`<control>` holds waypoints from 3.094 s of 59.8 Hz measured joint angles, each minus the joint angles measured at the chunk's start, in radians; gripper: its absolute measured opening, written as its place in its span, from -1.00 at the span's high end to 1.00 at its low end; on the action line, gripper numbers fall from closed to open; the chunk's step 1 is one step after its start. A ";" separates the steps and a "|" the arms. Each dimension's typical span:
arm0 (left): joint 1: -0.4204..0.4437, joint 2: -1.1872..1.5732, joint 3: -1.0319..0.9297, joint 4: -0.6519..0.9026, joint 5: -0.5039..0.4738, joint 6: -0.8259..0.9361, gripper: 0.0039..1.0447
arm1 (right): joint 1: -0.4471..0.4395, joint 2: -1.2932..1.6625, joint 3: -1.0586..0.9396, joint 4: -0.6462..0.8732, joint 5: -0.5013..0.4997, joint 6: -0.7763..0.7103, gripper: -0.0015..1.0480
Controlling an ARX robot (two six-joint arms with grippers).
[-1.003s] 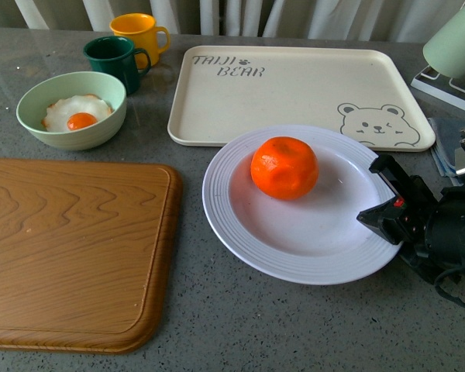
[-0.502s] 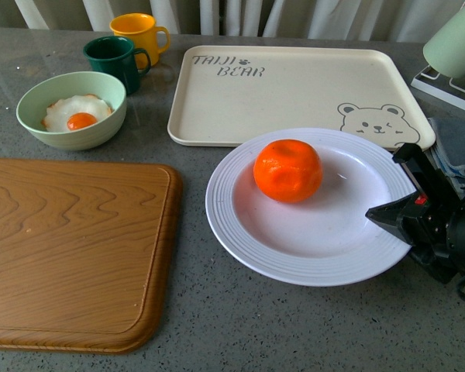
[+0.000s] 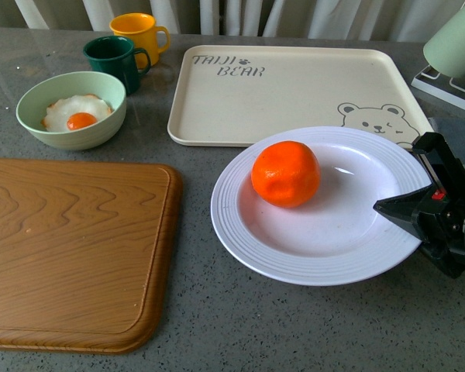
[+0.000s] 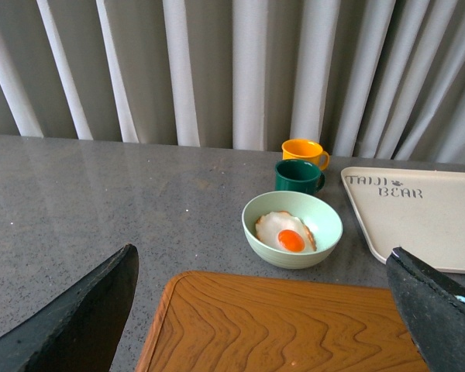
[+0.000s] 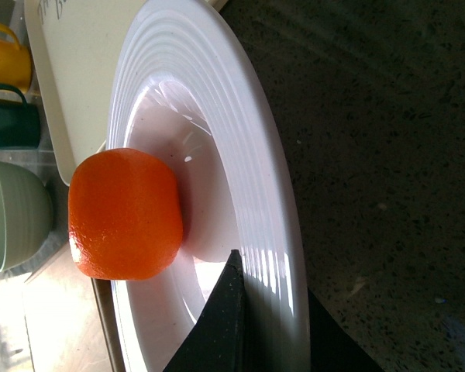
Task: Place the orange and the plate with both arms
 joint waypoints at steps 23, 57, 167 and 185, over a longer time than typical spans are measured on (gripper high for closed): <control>0.000 0.000 0.000 0.000 0.000 0.000 -0.83 | -0.019 -0.118 0.018 0.021 -0.062 0.016 0.93; 0.000 0.000 0.000 0.000 0.000 0.000 -0.83 | -0.022 0.310 0.575 -0.062 -0.035 0.125 0.93; 0.000 0.000 0.000 0.000 0.000 0.000 -0.83 | -0.007 0.053 0.493 -0.175 0.012 -0.134 -0.83; 0.000 0.000 0.000 0.000 0.000 0.000 -0.83 | -0.043 -0.270 0.127 0.267 0.323 -0.802 -0.08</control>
